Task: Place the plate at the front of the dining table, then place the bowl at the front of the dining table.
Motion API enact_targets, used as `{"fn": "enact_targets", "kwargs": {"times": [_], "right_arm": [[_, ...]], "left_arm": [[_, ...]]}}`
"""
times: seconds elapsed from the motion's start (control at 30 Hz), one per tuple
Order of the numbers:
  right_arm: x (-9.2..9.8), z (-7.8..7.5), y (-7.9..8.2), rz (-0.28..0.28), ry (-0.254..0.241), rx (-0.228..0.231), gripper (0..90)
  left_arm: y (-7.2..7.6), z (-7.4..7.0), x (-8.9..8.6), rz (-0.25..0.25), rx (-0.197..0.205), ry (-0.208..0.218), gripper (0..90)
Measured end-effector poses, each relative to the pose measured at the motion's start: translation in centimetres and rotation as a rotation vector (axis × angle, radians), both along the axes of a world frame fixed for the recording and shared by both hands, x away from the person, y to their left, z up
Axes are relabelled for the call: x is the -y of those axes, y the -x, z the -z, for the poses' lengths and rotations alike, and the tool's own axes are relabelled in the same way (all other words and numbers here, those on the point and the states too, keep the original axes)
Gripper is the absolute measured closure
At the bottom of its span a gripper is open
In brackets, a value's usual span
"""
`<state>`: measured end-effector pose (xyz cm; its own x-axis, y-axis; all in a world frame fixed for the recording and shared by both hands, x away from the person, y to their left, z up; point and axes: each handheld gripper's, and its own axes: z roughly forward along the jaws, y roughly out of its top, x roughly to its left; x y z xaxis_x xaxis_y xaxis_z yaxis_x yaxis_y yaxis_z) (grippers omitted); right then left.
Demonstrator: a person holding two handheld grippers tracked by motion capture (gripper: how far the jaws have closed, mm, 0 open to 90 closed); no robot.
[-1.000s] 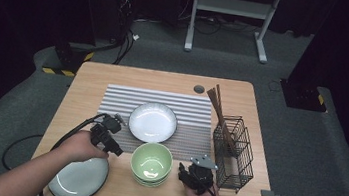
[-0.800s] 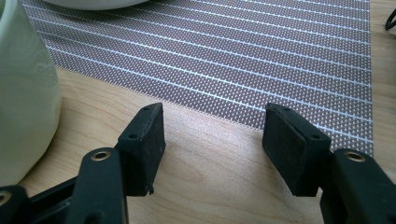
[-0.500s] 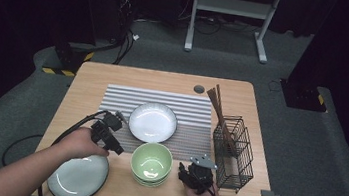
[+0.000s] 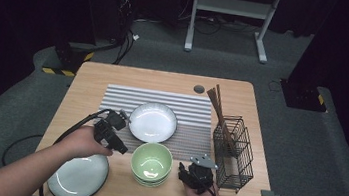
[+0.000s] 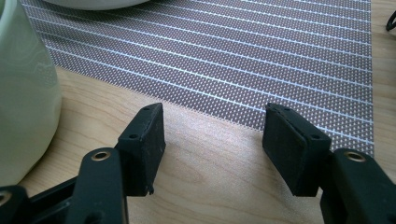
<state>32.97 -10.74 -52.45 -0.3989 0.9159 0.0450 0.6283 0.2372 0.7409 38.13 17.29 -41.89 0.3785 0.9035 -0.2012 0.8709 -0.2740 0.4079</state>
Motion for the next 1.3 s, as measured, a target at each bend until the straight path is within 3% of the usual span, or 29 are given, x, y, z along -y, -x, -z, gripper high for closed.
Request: {"fn": "enact_targets", "kwargs": {"times": [0.1,0.27,0.43,0.8,1.3], "right_arm": [[0.0,0.0,0.0,0.002,-0.002,0.000,38.7],[0.0,0.0,0.0,0.002,-0.003,-0.001,38.7],[0.0,0.0,0.0,-0.001,-0.004,0.001,38.5],[0.1,0.0,0.0,-0.002,-0.006,0.000,38.5],[0.1,0.0,0.0,-0.002,-0.008,-0.002,38.5]], "left_arm": [[0.1,-0.3,0.1,0.011,0.001,-0.005,37.4],[0.0,-0.9,0.7,-0.007,0.003,0.030,38.8],[0.0,-1.3,1.1,-0.008,0.014,0.025,39.2],[-0.1,-1.9,1.6,0.010,-0.006,-0.002,42.2],[-0.3,-3.0,2.5,0.010,0.004,0.034,40.8]]}}
